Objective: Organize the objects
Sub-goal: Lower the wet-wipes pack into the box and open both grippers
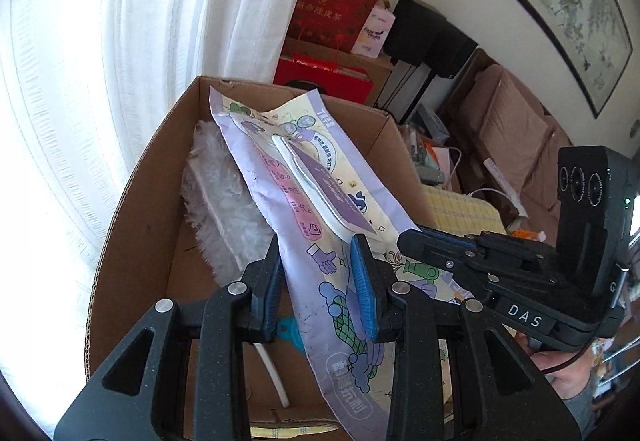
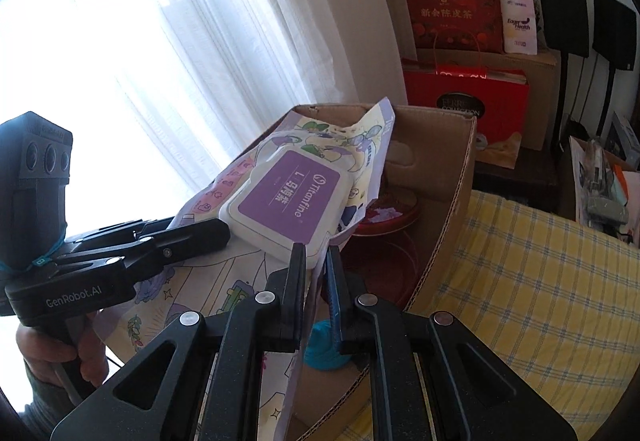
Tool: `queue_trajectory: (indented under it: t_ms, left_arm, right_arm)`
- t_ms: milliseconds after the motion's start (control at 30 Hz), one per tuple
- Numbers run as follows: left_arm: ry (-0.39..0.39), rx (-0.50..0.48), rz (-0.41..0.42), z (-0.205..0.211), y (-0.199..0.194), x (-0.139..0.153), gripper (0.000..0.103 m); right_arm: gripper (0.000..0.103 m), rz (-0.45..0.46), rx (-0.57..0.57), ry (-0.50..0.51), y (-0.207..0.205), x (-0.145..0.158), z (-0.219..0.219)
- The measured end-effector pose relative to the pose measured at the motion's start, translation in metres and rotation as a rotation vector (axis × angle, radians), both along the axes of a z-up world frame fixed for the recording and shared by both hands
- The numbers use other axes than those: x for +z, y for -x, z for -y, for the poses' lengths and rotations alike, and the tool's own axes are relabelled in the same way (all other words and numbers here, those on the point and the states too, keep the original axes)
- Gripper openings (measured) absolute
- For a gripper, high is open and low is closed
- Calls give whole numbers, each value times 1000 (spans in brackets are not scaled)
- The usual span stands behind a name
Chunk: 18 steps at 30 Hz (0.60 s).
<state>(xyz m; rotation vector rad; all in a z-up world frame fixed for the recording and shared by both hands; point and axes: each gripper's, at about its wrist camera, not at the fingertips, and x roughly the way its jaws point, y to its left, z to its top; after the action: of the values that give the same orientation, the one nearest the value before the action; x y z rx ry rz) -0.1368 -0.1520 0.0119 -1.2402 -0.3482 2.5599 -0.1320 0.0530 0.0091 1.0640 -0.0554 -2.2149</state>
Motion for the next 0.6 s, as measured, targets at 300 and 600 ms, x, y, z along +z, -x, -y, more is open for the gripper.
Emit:
queue_trajectory:
  t_ms: [300, 600]
  left_arm:
    - [220, 74, 148, 10, 7, -50, 32]
    - [230, 131, 50, 7, -15, -20, 77]
  right_arm:
    - [9, -5, 9, -111, -6, -17, 20]
    - [18, -47, -9, -125, -16, 0, 13]
